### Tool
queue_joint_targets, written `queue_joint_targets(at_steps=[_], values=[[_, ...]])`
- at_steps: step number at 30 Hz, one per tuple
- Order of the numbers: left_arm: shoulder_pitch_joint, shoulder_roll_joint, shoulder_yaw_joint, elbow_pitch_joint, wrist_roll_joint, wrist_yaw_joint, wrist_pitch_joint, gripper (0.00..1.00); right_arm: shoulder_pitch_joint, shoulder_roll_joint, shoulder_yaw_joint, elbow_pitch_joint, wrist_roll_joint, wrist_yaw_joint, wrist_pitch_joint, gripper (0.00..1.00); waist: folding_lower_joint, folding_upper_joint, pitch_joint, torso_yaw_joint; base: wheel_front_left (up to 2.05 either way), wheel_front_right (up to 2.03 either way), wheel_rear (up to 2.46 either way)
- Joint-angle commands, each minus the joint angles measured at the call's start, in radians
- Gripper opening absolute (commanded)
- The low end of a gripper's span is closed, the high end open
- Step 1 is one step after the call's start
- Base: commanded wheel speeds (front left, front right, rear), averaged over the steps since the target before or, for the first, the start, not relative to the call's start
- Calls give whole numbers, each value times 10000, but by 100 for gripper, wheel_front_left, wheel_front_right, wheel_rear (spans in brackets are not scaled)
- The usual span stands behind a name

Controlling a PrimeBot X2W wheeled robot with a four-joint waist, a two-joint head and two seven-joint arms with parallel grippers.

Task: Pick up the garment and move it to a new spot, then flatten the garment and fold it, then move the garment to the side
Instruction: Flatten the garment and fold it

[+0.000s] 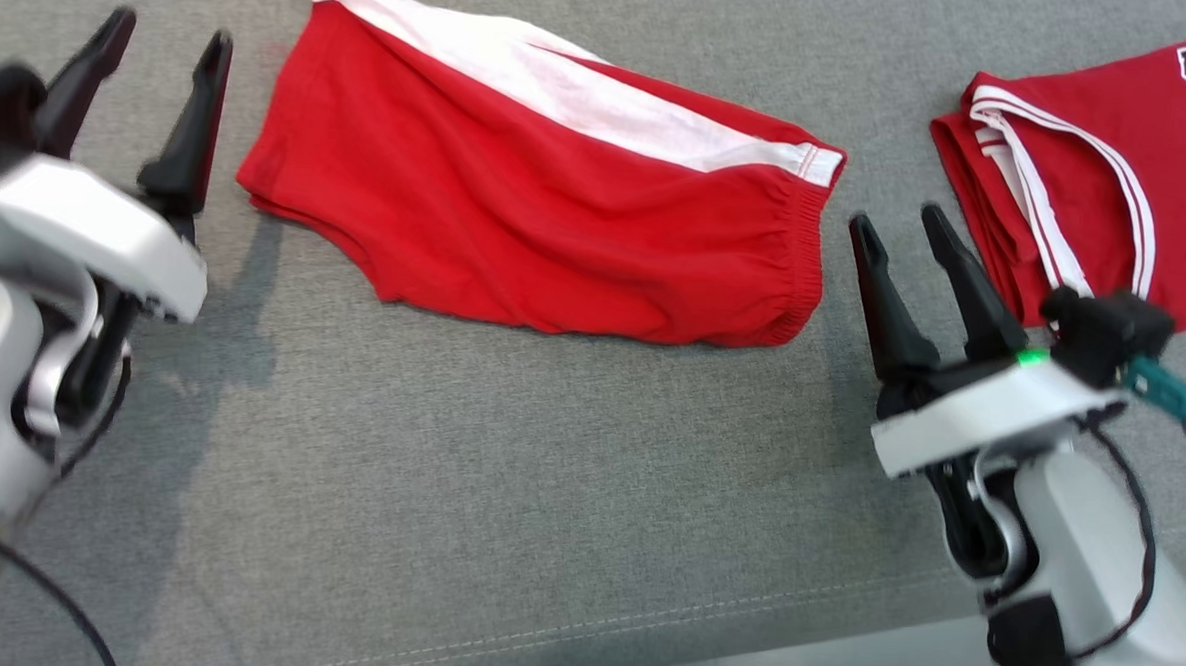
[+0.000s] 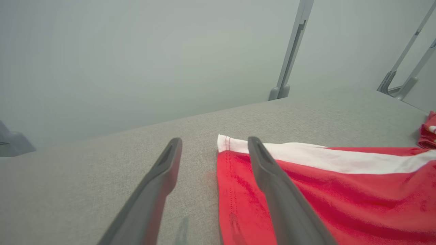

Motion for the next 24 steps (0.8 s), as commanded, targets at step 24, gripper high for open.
queue_joint_targets(at_steps=[24], values=[[4355,1035,858,-3422,-194,2680,-1134,100,4719,1327,-2668,-3179,-3064,44,-133,100,0,0,-1370,266,0,0,0]])
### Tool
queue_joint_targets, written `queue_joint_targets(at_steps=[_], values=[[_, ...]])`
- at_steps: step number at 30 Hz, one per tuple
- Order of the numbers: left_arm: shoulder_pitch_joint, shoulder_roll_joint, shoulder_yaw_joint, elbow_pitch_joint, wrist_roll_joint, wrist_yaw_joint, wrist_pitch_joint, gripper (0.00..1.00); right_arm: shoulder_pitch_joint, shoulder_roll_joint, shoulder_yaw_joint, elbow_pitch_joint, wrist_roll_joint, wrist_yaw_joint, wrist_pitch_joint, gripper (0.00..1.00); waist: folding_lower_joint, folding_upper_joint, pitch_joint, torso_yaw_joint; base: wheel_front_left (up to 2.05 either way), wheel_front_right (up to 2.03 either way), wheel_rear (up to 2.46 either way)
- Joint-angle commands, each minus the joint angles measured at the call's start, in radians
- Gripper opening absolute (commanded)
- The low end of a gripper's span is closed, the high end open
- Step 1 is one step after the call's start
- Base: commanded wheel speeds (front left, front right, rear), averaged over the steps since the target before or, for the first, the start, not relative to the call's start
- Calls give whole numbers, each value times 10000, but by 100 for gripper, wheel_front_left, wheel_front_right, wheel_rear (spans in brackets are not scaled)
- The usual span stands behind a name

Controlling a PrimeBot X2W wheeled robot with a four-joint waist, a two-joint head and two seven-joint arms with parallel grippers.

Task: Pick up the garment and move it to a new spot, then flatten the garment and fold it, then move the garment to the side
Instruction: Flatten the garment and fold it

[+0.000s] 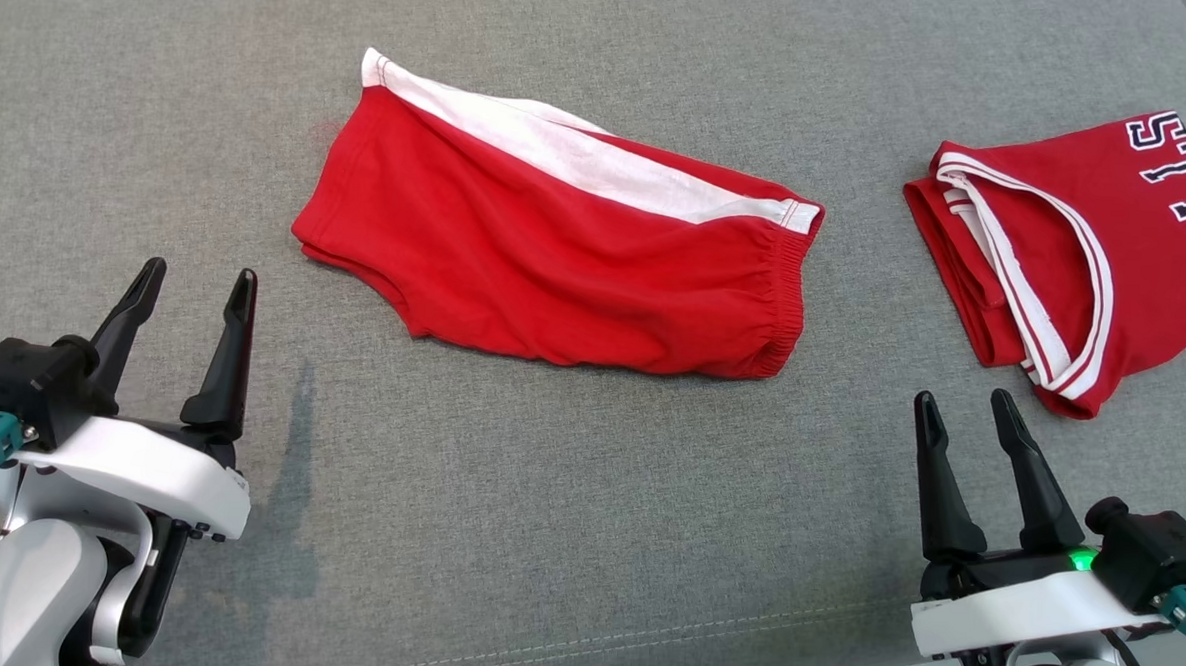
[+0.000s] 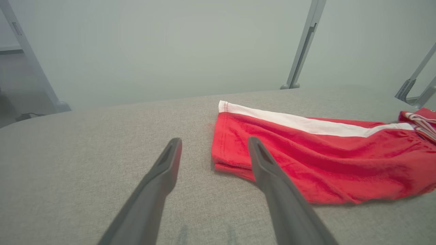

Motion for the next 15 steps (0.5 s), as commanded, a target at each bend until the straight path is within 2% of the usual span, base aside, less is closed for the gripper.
queue_joint_targets(at_steps=[1,7,8,9,10,13,14,15], values=[[-247,392,431,-177,-111,-25,0,100,-5,-67,248,-282,60,44,-133,100,0,0,-15,-3,0,0,0],[-1020,380,239,174,-256,-660,520,100,-328,-66,442,-40,259,44,-133,100,0,0,82,-103,0,0,0],[-1020,380,239,174,-256,-660,520,100,-328,-66,442,-40,259,44,-133,100,0,0,82,-103,0,0,0],[-1500,408,179,403,-373,-1034,862,100,-648,-66,577,200,386,44,-67,100,0,0,169,-178,0,0,0],[-1500,408,179,403,-373,-1034,862,100,-648,-66,577,200,386,44,-67,100,0,0,169,-178,0,0,0],[-2372,424,39,967,-733,-1777,1706,100,-1334,-65,868,676,647,44,230,100,0,0,313,-313,0,0,0],[-2681,379,9,1192,-941,-2063,2029,100,-1612,-65,998,851,628,44,315,100,0,0,373,-361,0,0,0],[-3317,381,-112,1738,-1205,-2552,2749,100,-2156,-65,1335,1271,874,44,549,100,0,0,489,-477,0,0,0]])
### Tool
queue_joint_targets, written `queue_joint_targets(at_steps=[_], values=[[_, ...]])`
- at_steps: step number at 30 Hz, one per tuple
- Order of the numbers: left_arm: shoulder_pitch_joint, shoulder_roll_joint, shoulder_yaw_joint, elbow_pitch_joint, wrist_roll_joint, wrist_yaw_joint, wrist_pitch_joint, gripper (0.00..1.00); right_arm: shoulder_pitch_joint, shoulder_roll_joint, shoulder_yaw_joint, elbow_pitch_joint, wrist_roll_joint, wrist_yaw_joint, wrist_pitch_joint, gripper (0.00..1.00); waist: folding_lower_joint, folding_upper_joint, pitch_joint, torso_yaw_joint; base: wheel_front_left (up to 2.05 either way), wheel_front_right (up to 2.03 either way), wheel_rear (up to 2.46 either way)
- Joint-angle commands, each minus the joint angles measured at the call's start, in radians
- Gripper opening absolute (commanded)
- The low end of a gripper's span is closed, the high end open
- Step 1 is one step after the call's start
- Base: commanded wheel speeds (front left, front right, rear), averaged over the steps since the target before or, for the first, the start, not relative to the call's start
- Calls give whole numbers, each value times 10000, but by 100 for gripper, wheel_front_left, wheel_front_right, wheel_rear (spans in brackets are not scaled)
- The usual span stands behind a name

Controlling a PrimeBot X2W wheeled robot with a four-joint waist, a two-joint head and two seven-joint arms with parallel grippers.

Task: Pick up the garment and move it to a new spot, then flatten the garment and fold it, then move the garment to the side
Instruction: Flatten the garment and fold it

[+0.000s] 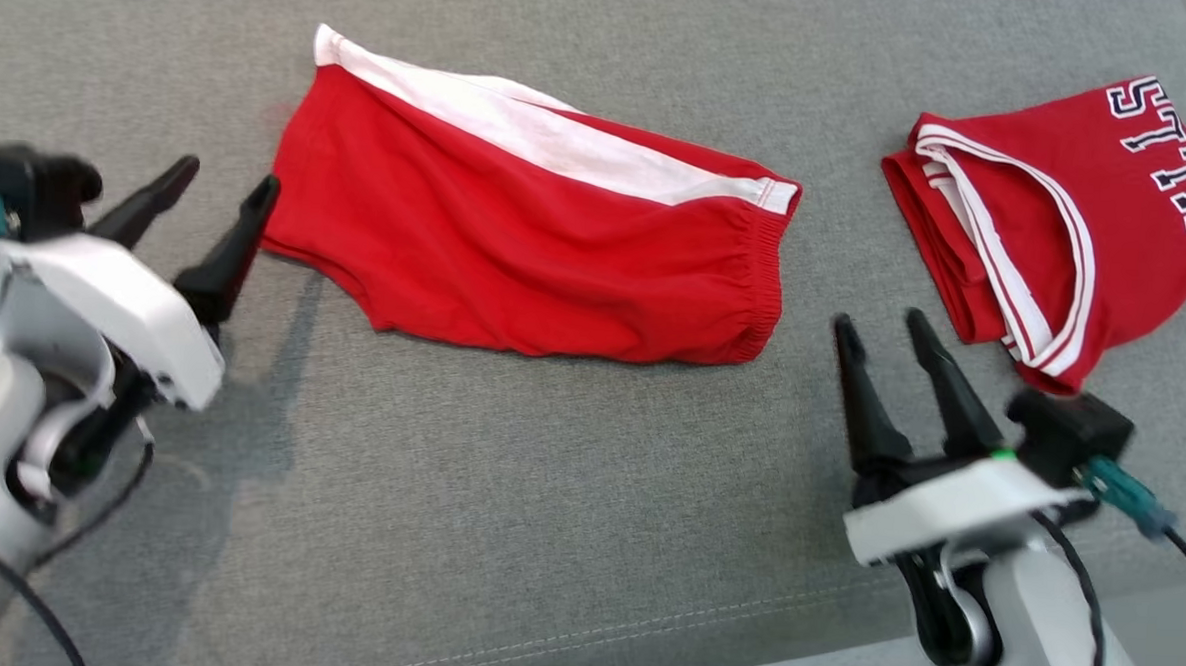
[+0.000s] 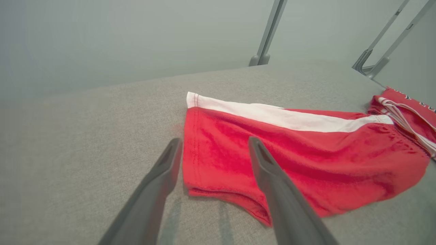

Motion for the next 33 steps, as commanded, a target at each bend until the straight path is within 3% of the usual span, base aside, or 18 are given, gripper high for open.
queue_joint_targets(at_steps=[1,6,11,21,32,33], values=[[-655,323,443,74,-325,-247,276,100,-363,-56,370,-29,69,44,34,100,0,-1,130,-142,0,0,0],[-1918,117,316,1653,-1160,-1166,1882,100,-1642,-55,1250,1081,649,44,279,100,0,-1,393,-431,0,0,0],[-2706,-92,199,3091,-1801,-1602,3196,100,-2679,-55,2135,2111,1390,44,395,100,0,-1,584,-662,0,0,0],[-3369,-449,-72,4940,-2351,-1902,4640,100,-4019,-55,3746,3730,2908,44,747,100,0,-1,798,-710,0,0,0],[-3508,-720,-147,5634,-3368,-2055,6399,100,-4895,-55,5131,4549,4730,44,1617,100,0,-1,657,-665,0,0,0],[-3504,-721,-202,5695,-3345,-2028,6496,91,-4953,-55,5249,4616,4854,44,1705,100,0,-1,645,-674,0,0,0]])
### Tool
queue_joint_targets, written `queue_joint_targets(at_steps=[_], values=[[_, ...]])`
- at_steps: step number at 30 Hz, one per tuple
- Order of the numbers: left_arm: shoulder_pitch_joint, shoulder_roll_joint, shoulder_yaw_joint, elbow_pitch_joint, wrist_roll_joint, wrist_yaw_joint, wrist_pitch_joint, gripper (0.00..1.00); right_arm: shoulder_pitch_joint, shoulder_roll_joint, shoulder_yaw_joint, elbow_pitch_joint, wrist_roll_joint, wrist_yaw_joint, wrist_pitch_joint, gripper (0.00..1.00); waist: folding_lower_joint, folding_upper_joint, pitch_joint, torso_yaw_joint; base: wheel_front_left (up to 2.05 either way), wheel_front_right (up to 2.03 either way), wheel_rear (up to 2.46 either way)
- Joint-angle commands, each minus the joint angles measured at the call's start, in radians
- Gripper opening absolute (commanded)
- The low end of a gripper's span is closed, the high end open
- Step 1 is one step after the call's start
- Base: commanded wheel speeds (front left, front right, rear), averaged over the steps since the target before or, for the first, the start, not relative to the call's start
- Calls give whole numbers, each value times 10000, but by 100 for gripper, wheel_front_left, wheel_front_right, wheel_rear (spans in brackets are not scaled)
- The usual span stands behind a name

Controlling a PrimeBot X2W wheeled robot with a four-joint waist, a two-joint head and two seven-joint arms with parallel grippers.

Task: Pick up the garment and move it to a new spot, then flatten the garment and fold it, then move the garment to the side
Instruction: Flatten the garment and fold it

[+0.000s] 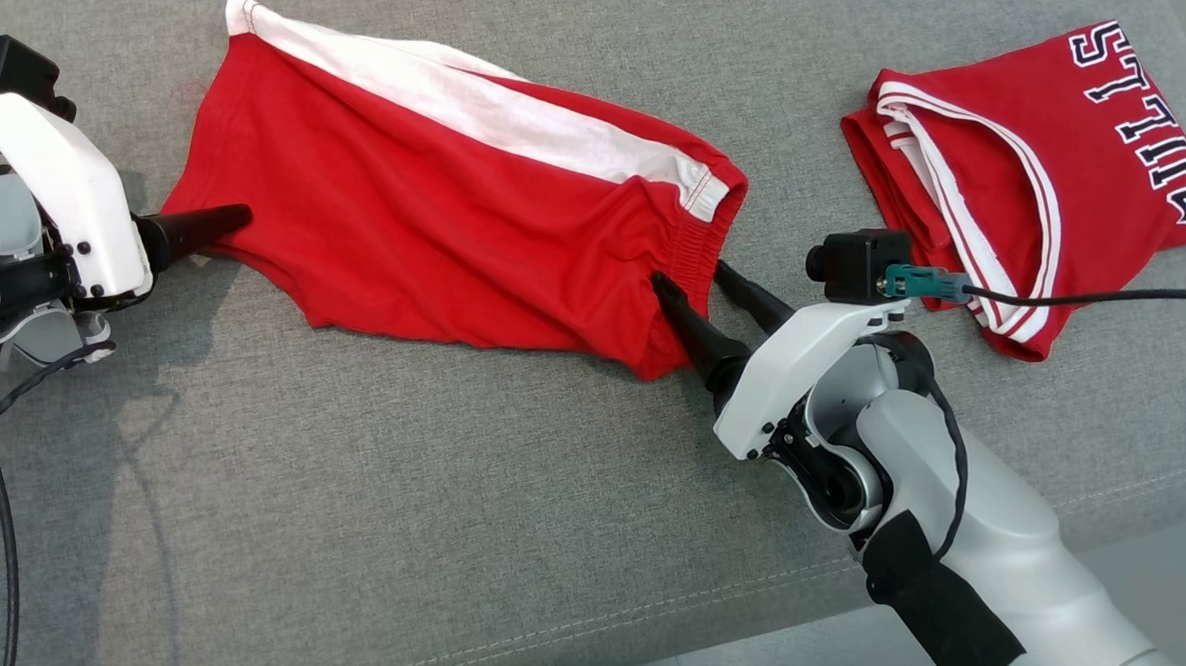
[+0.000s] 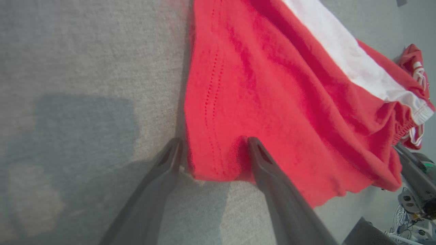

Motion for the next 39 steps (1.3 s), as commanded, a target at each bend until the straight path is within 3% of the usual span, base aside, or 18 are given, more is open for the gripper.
queue_joint_targets(at_steps=[1,2,3,4,10,16,28,39], values=[[-209,395,215,54,-14,40,222,53,-47,110,205,-117,288,44,112,88,0,-1,-21,-15,0,0,0],[-173,341,246,121,-129,101,341,0,-91,110,256,-97,459,44,105,35,0,-1,-35,-27,0,0,0],[-173,341,246,121,-129,101,341,0,-91,110,256,-97,459,44,105,35,0,-1,-35,-27,0,0,0],[-157,308,260,159,-202,143,438,0,-153,110,316,-40,554,44,81,0,0,-1,-48,-35,0,0,0],[-3,228,569,161,-573,95,236,0,-305,8,388,167,1381,44,196,0,0,-1,-163,21,0,0,0],[400,265,1025,-431,-1084,-85,-284,0,-217,-831,352,-371,2374,44,700,0,0,-1,-348,346,0,0,0],[3246,622,1337,-4095,-1481,-158,-2585,0,772,-3139,206,-2191,3647,44,2055,0,0,-1,-872,1800,0,0,0],[6422,880,1357,-6684,-1397,-160,-4723,0,2309,-4460,-338,-3940,4266,44,2984,0,0,-1,-1246,2698,0,0,0]])
